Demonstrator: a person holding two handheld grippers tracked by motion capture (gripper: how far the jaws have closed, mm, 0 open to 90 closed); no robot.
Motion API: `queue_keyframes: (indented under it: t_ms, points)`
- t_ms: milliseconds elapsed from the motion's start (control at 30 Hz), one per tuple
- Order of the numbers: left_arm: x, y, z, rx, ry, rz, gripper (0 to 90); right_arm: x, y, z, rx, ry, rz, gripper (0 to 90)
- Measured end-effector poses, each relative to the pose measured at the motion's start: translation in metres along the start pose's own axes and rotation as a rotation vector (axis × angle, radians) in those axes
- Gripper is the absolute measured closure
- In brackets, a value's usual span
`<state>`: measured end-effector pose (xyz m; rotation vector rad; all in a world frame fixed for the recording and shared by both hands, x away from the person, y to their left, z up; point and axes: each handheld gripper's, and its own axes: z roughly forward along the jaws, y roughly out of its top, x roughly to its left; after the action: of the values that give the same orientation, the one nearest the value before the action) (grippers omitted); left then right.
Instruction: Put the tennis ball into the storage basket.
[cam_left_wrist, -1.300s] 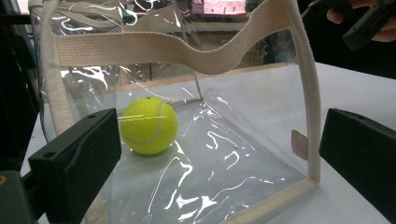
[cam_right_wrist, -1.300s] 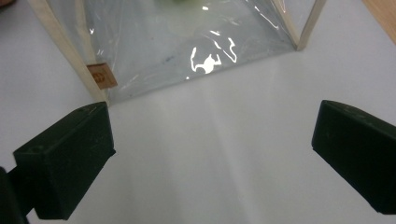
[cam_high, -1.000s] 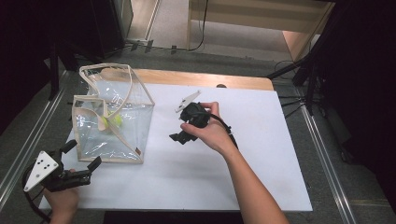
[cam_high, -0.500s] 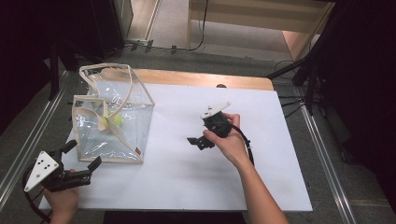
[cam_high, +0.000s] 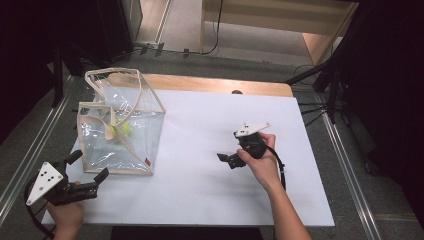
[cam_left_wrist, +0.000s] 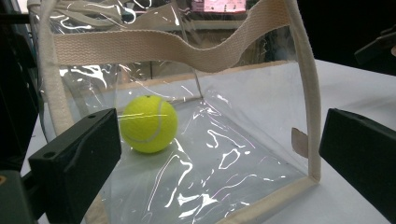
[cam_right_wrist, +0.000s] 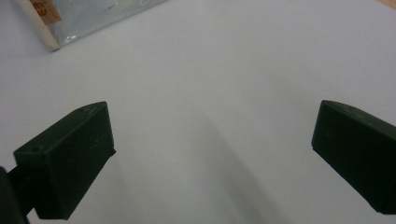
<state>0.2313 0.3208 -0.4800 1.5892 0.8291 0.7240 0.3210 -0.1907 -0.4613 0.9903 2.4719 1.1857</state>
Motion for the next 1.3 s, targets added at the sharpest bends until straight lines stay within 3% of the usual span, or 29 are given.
queue_keyframes:
  t_ms: [800,1300]
  points:
    - [-0.001,0.0,0.0,0.001,0.003,0.004,0.0,-0.017,-0.067,-0.049,-0.117,-0.1,0.105,0.0]
    - [-0.001,0.0,0.0,0.002,0.004,0.007,0.0,-0.026,-0.104,-0.084,-0.186,-0.187,0.17,0.0]
